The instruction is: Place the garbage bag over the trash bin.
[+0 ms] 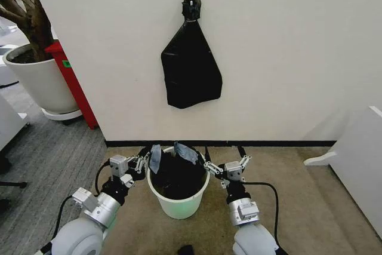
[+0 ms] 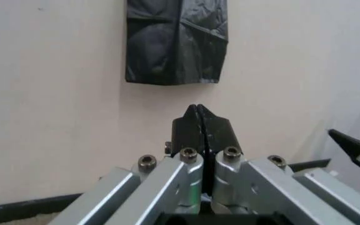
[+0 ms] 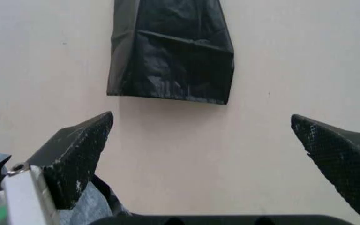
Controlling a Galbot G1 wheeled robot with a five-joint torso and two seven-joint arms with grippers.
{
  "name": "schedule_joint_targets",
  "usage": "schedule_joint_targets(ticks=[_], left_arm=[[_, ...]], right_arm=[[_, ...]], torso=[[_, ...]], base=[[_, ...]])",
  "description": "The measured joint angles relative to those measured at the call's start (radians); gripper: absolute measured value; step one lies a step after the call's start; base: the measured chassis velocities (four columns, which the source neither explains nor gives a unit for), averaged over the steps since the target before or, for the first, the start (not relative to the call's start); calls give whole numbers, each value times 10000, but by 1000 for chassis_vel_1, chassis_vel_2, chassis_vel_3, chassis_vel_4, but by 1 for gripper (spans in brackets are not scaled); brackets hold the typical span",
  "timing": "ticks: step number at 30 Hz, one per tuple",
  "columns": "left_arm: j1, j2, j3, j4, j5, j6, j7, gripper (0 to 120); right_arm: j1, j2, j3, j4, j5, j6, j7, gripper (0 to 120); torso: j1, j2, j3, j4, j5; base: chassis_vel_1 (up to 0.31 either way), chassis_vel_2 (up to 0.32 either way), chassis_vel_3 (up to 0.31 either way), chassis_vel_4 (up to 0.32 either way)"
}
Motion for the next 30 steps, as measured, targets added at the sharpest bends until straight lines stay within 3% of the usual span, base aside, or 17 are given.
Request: schedule_joint_targets(ticks=[3, 4, 5, 9, 14, 16, 20, 23, 25, 30], left_arm=[[-173, -102, 29, 70, 338, 1, -470, 6], [-560, -325, 105, 248, 1034, 6, -1495, 19], [-602, -340, 133, 279, 1062, 7, -1598, 25], [-566, -374, 223, 252, 879, 83, -1628, 36], [-338, -430, 389, -99, 12, 806, -1672, 58], [-346, -442, 438, -73, -58, 918, -1678, 62], [-461, -528, 572, 199, -193, 1267, -1684, 80], [-476, -546, 584, 272, -195, 1434, -1690, 85], [-607, -598, 644, 495, -194, 1599, -1708, 95], [-1015, -771, 765, 917, -186, 1680, -1704, 100]], right_arm=[[-7, 0, 7, 0, -3, 5, 6, 100], [-18, 4, 14, 18, -6, 7, 10, 100], [-18, 13, 9, 28, 0, 8, 10, 100], [6, 56, -113, 93, 371, -5, 9, 100], [297, -59, -602, 370, 2221, -646, -38, 100], [430, -92, -663, 340, 2420, -797, -57, 100], [1001, -130, -863, -98, 2708, -1205, -254, 100], [1134, -139, -982, -209, 2800, -1410, -344, 100], [1324, -166, -1169, -463, 2825, -1563, -530, 100], [1650, -202, -1508, -967, 2812, -1610, -668, 100]], torso=[[0, 0, 0, 1, 2], [0, 0, 0, -2, 0], [0, 0, 0, -2, 1], [0, 0, 0, -2, 0], [0, 0, 0, 0, 0], [0, 0, 0, 1, 0], [0, 0, 1, 0, 0], [0, 0, 0, 1, 1], [0, 0, 0, 1, 0], [0, 0, 1, 0, 0]], base=[[0, 0, 0, 0], [0, 0, 0, 0], [0, 0, 0, 0], [0, 0, 0, 0], [0, 0, 0, 0], [0, 0, 0, 0], [0, 0, 0, 0], [0, 0, 0, 0], [0, 0, 0, 0], [0, 0, 0, 0]])
